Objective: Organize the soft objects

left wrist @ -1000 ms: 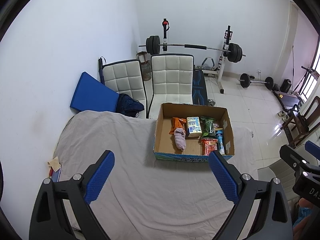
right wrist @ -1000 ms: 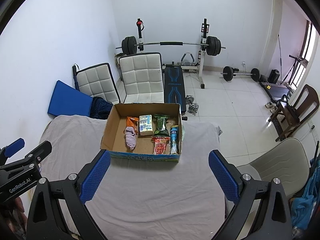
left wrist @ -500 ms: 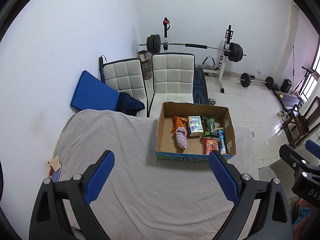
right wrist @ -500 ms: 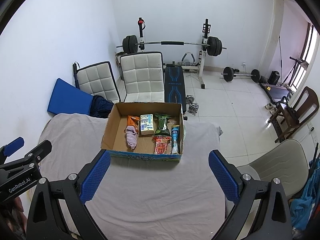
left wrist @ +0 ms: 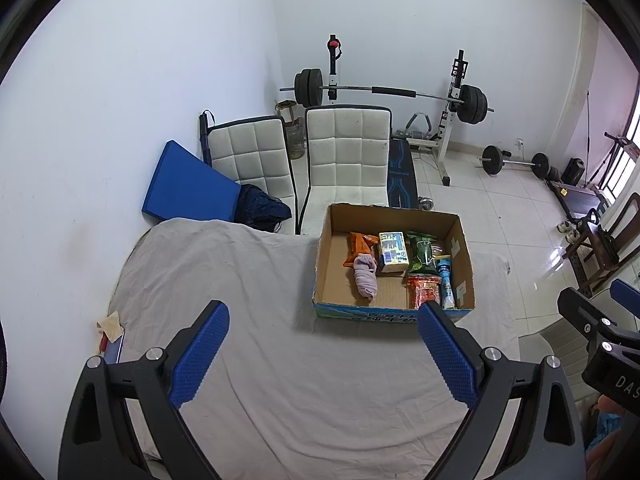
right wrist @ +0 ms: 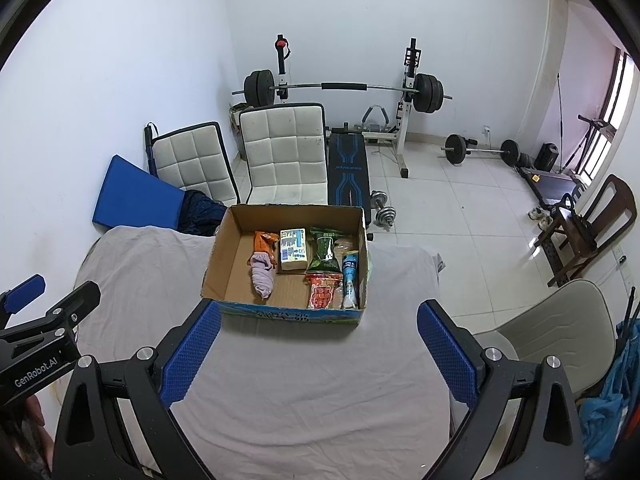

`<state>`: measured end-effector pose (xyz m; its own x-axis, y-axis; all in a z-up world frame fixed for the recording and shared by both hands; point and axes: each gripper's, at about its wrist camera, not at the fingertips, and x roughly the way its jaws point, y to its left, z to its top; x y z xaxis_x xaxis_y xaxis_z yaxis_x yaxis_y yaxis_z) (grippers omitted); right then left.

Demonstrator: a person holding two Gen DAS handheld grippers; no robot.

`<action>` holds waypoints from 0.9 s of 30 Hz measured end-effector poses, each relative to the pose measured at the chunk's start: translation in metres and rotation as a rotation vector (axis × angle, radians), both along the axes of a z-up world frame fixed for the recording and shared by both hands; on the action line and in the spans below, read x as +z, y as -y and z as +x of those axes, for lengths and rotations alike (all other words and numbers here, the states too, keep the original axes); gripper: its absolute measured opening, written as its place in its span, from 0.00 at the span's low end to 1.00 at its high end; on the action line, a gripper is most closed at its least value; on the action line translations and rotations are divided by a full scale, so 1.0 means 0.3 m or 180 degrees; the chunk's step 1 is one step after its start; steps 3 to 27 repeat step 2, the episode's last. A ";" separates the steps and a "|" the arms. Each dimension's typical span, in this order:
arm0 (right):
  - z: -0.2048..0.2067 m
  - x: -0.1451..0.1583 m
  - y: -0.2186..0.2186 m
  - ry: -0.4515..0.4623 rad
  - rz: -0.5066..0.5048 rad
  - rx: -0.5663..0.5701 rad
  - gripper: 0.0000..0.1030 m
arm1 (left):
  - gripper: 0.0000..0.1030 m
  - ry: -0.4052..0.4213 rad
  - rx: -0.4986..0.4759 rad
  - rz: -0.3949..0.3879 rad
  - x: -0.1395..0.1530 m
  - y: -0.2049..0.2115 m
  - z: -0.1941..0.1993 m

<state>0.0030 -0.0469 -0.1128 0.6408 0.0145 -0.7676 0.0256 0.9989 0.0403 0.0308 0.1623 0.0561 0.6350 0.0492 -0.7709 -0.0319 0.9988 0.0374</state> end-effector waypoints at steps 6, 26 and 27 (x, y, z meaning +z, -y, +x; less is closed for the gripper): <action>0.001 0.000 0.000 0.0003 -0.0004 0.0003 0.97 | 0.94 0.0005 -0.0003 0.0002 0.000 -0.001 -0.001; 0.001 0.000 0.000 0.0003 -0.0004 0.0003 0.97 | 0.94 0.0005 -0.0003 0.0002 0.000 -0.001 -0.001; 0.001 0.000 0.000 0.0003 -0.0004 0.0003 0.97 | 0.94 0.0005 -0.0003 0.0002 0.000 -0.001 -0.001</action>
